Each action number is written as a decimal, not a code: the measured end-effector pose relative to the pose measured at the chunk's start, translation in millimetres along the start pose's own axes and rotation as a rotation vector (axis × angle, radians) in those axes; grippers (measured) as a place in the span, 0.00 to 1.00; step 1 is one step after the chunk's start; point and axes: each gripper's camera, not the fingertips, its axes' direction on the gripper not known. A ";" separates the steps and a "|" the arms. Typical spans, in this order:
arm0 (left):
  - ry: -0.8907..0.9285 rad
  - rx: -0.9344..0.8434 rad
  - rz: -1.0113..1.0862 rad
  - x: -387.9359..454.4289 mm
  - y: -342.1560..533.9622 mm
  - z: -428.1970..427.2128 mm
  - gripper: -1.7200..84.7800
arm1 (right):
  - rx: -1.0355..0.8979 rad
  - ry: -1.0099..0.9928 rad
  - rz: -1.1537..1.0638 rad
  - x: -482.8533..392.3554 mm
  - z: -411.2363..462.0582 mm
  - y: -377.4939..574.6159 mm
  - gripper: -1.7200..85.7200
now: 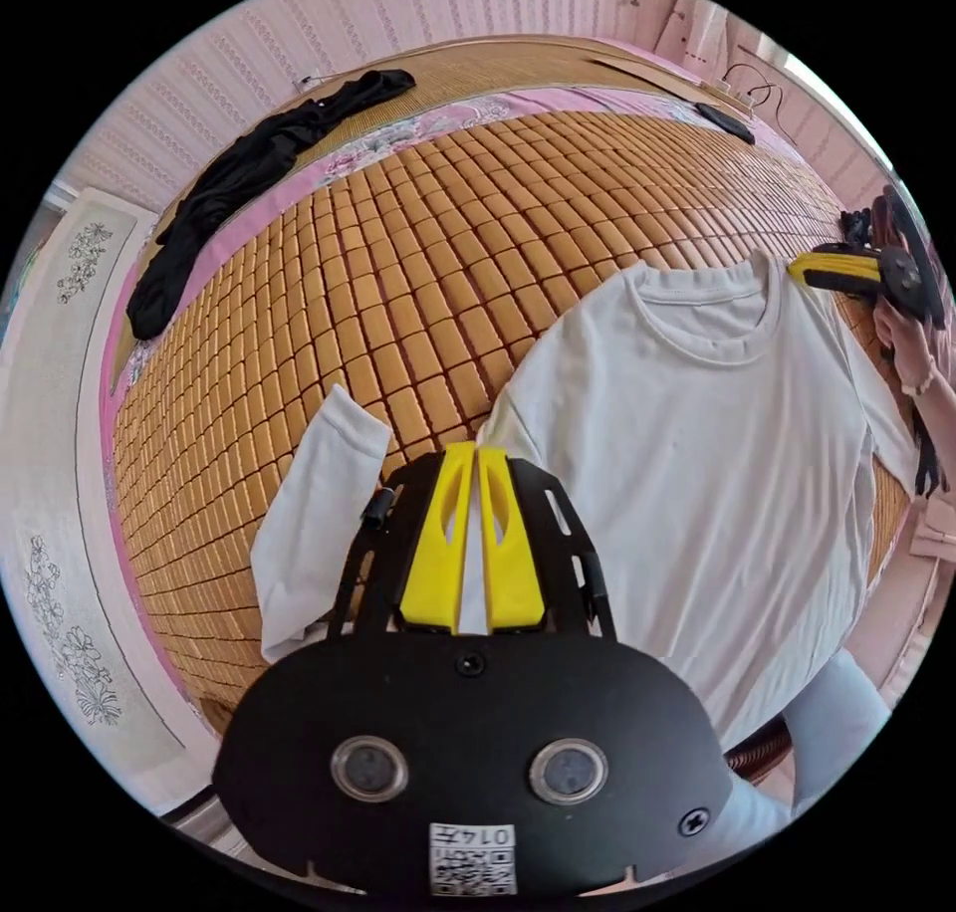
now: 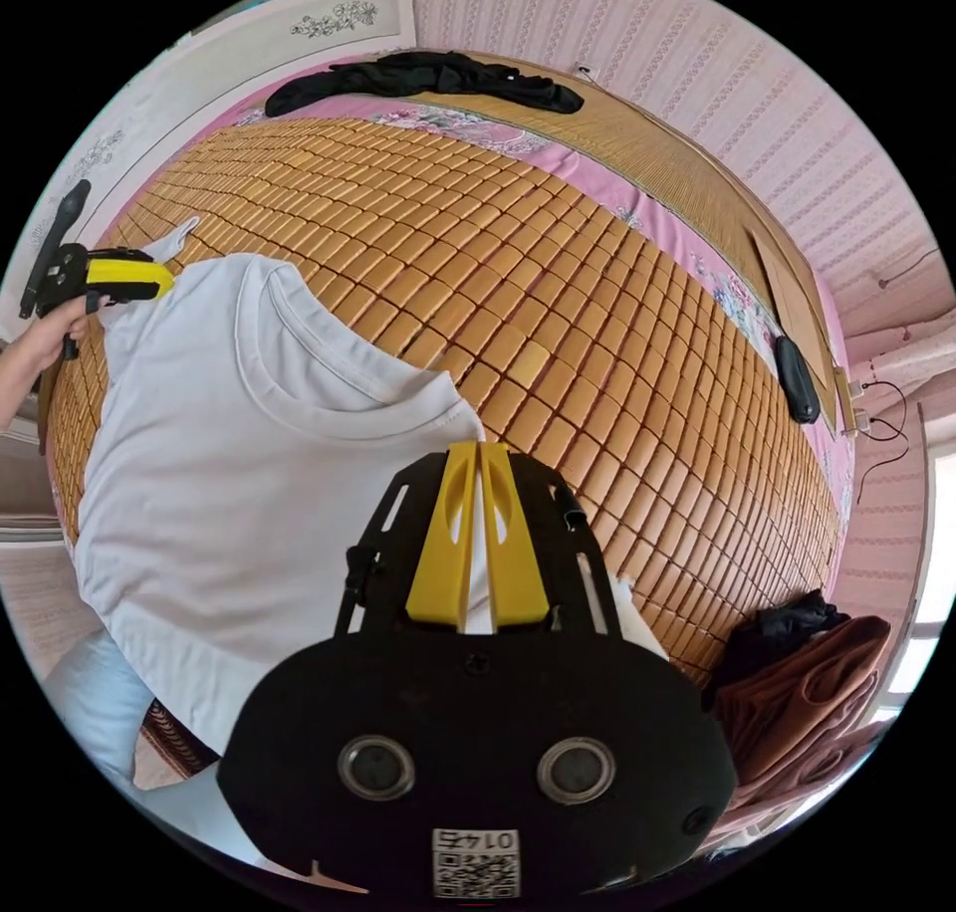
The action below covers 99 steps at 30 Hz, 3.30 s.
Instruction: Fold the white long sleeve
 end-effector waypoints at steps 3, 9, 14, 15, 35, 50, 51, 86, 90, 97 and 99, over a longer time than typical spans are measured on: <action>0.023 0.035 -0.068 -22.8 0.1 -16.6 0.01 | -0.008 -0.027 -0.001 19.8 7.2 -23.2 0.01; 0.079 0.037 -0.147 -47.8 9.1 -39.1 0.03 | -0.053 -0.031 -0.014 47.0 28.6 -44.7 0.08; 0.128 0.174 -0.199 -62.9 56.5 -112.8 0.09 | 0.137 -0.178 0.192 99.8 -25.1 4.3 0.13; 0.141 0.182 -0.192 -61.9 66.1 -121.4 0.09 | 0.147 -0.198 0.211 100.9 -29.8 17.6 0.13; 0.320 -0.244 -0.279 32.6 369.1 -192.9 0.10 | -0.431 -0.335 0.391 -34.1 59.9 250.0 0.09; 0.247 0.004 -0.263 49.1 485.0 -267.0 0.10 | -0.257 -0.326 0.291 -18.9 83.3 267.4 0.03; 0.246 0.015 -0.262 51.6 492.0 -270.8 0.10 | -0.243 -0.330 0.299 -18.8 84.9 268.2 0.03; 0.165 0.234 -0.362 -56.4 537.8 -358.8 0.02 | -0.164 -0.109 0.059 -57.1 191.1 109.9 0.06; 0.120 0.360 -0.401 -118.1 477.6 -366.9 0.03 | 0.036 -0.115 -0.165 -106.9 192.4 -9.0 0.07; 0.169 0.268 -0.460 -187.6 370.5 -325.8 0.11 | 0.116 -0.156 -0.284 -176.3 255.4 -184.3 0.10; 0.213 0.271 -0.498 -197.1 362.5 -313.0 0.11 | 0.100 -0.167 -0.268 -182.7 274.7 -209.4 0.10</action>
